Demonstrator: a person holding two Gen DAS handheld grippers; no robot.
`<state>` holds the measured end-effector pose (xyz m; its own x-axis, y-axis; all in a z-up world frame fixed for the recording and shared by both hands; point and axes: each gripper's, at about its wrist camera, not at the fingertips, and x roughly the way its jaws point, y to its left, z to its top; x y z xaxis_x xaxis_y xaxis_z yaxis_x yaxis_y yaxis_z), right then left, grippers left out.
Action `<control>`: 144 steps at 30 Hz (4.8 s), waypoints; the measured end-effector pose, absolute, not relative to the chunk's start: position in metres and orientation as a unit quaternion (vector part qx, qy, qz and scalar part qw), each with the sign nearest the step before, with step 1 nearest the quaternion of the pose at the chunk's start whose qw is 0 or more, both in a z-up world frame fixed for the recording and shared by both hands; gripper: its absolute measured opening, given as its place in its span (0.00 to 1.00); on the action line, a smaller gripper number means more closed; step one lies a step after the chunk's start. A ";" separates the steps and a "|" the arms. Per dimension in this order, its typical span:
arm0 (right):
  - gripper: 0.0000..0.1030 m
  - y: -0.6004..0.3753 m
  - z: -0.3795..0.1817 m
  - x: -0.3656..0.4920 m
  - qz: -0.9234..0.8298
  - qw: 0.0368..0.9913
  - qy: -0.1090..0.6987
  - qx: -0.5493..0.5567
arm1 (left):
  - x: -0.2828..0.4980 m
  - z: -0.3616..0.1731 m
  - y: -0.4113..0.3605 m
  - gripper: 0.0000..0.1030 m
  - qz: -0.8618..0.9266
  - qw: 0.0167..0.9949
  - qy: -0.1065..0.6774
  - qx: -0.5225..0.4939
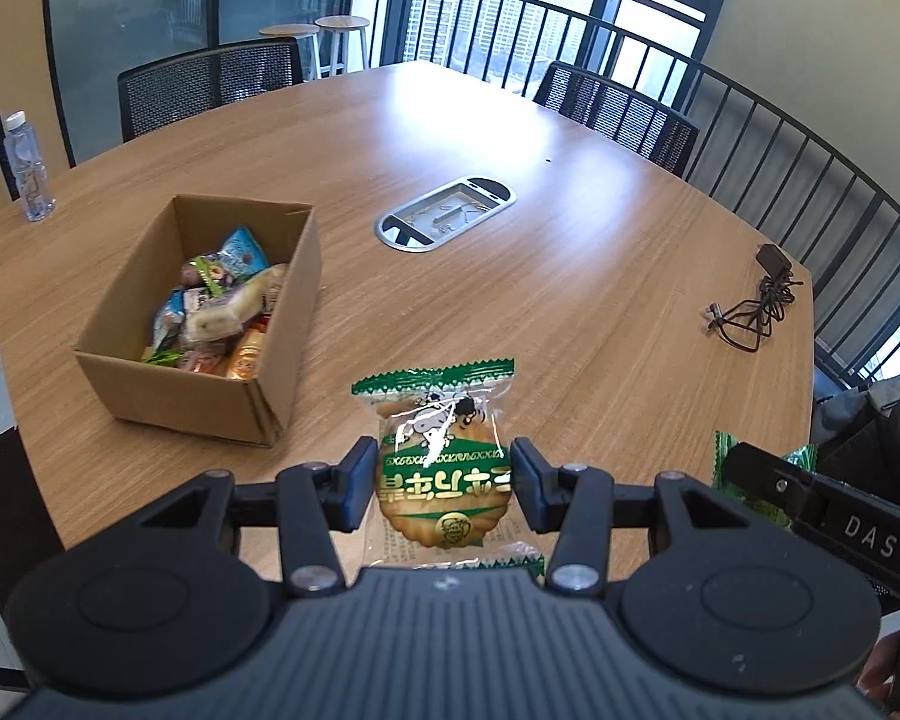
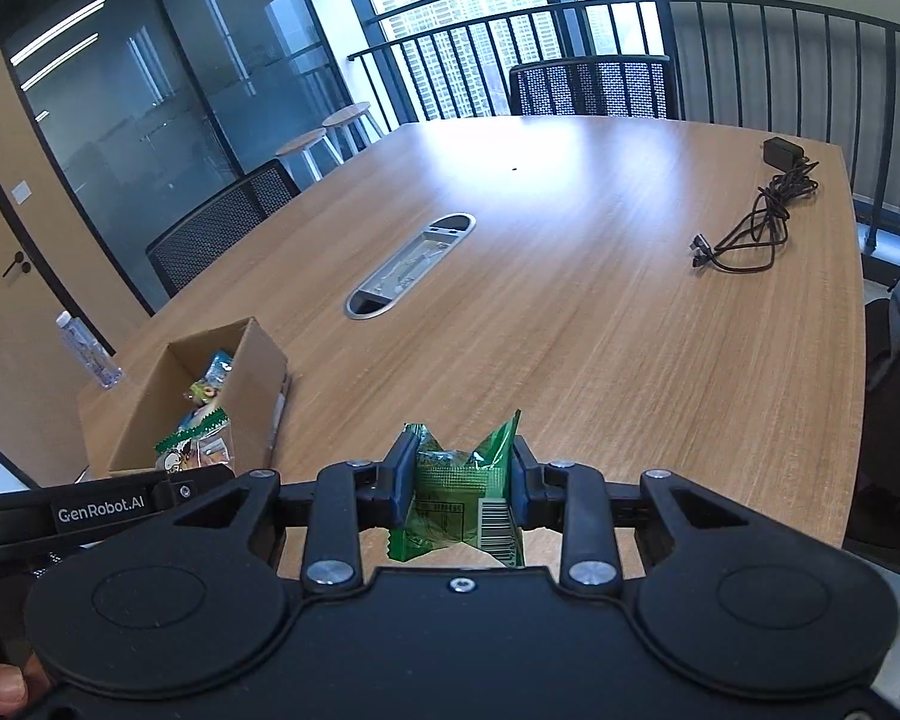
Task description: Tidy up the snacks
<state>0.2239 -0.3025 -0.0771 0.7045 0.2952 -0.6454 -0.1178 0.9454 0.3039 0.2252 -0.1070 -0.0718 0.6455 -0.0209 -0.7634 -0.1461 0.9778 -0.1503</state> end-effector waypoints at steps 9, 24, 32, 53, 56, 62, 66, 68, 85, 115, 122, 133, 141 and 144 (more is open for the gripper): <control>0.29 -0.267 -0.072 0.226 0.130 0.915 0.363 0.119 | 0.224 -0.068 -0.064 0.46 0.052 0.902 0.415 -0.109; 0.29 -0.187 -0.071 0.255 0.126 0.914 0.367 0.120 | 0.265 -0.074 0.031 0.46 0.043 0.898 0.425 -0.109; 0.29 -0.145 -0.075 0.276 0.129 0.910 0.373 0.123 | 0.287 -0.081 0.077 0.46 0.046 0.892 0.435 -0.109; 0.29 -0.061 -0.087 0.308 0.126 0.902 0.394 0.119 | 0.345 -0.115 0.142 0.49 0.014 0.876 0.467 -0.121; 0.29 -0.055 -0.090 0.310 0.126 0.900 0.399 0.118 | 0.350 -0.119 0.148 0.51 0.011 0.873 0.470 -0.132; 0.30 -0.038 -0.096 0.316 0.137 0.895 0.408 0.120 | 0.351 -0.120 0.161 0.56 0.016 0.872 0.470 -0.134; 0.30 -0.027 -0.100 0.318 0.143 0.889 0.418 0.121 | 0.349 -0.118 0.169 0.61 0.020 0.874 0.467 -0.133; 0.32 -0.021 -0.103 0.318 0.148 0.885 0.425 0.123 | 0.349 -0.119 0.175 0.63 0.023 0.873 0.467 -0.137; 0.74 -0.053 -0.085 0.288 0.132 0.893 0.416 0.109 | 0.316 -0.104 0.179 0.95 0.047 0.875 0.454 -0.161; 1.00 -0.147 -0.017 0.186 0.091 0.937 0.333 0.055 | 0.194 -0.028 0.081 1.00 0.031 0.916 0.394 -0.071; 1.00 -0.171 -0.014 0.159 0.091 0.941 0.323 0.047 | 0.166 -0.019 0.055 1.00 0.023 0.920 0.385 -0.065; 1.00 -0.202 -0.011 0.125 0.088 0.945 0.311 0.037 | 0.135 -0.008 0.019 1.00 0.019 0.929 0.366 -0.055; 1.00 -0.218 -0.008 0.113 0.090 0.947 0.305 0.040 | 0.122 0.001 0.007 1.00 0.022 0.934 0.354 -0.046; 1.00 -0.221 -0.007 0.112 0.092 0.948 0.301 0.041 | 0.120 0.003 0.007 1.00 0.024 0.935 0.350 -0.044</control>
<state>0.1122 -0.2212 -0.0067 0.8014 0.1984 -0.5642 -0.1491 0.9799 0.1328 0.1202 0.0066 0.0027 0.7539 0.0131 -0.6568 -0.0752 0.9949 -0.0665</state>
